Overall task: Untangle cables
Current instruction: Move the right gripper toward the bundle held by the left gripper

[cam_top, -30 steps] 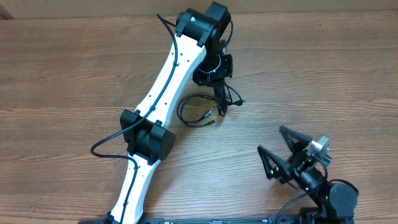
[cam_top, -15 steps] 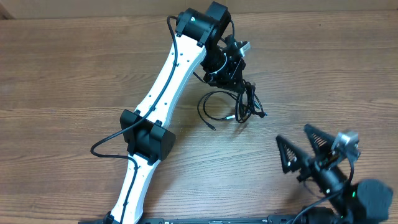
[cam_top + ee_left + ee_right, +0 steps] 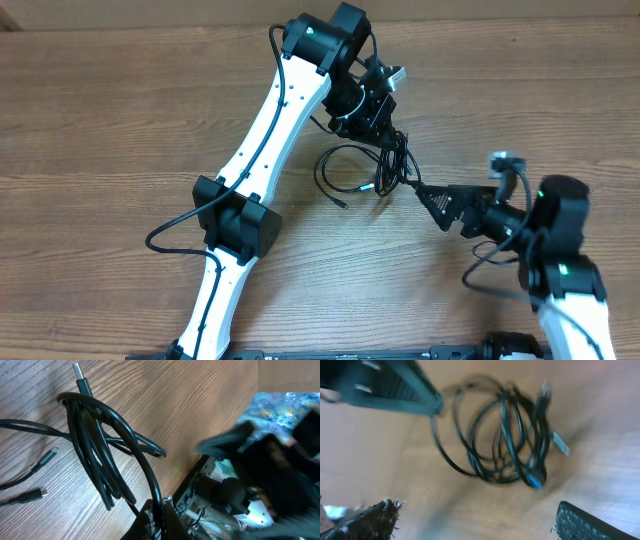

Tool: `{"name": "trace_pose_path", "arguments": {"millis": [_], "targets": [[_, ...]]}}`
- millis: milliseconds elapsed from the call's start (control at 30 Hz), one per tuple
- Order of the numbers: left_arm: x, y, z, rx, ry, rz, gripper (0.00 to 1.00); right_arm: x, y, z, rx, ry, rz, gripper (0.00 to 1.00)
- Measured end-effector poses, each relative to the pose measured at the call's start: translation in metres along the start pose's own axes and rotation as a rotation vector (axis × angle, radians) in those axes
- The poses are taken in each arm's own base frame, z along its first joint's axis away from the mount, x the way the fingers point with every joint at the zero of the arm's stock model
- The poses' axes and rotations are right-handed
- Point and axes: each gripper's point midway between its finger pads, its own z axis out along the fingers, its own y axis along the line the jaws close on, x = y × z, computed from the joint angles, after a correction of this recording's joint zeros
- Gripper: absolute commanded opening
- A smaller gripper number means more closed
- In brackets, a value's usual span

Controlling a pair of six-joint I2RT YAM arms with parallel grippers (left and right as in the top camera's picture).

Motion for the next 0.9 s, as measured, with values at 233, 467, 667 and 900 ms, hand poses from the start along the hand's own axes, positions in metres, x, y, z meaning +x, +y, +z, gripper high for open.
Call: {"name": "trace_pose_path", "arguments": {"millis": [233,467,667,900], "targets": [[0.000,0.001,0.000,-0.004,0.000,-0.001,0.04,-0.014,-0.018,0.019,0.040,0.141,0.097,1.00],[0.000,0.001,0.000,-0.004,0.000,-0.002,0.04,-0.027,-0.024,0.037,0.032,0.153,0.023,0.94],[0.000,0.001,0.000,-0.004,0.000,-0.023,0.04,-0.020,-0.022,0.066,0.018,0.194,-0.055,0.75],[0.000,0.001,0.000,-0.004,0.000,-0.034,0.04,-0.018,-0.039,0.078,0.117,0.193,-0.080,0.35]]}}
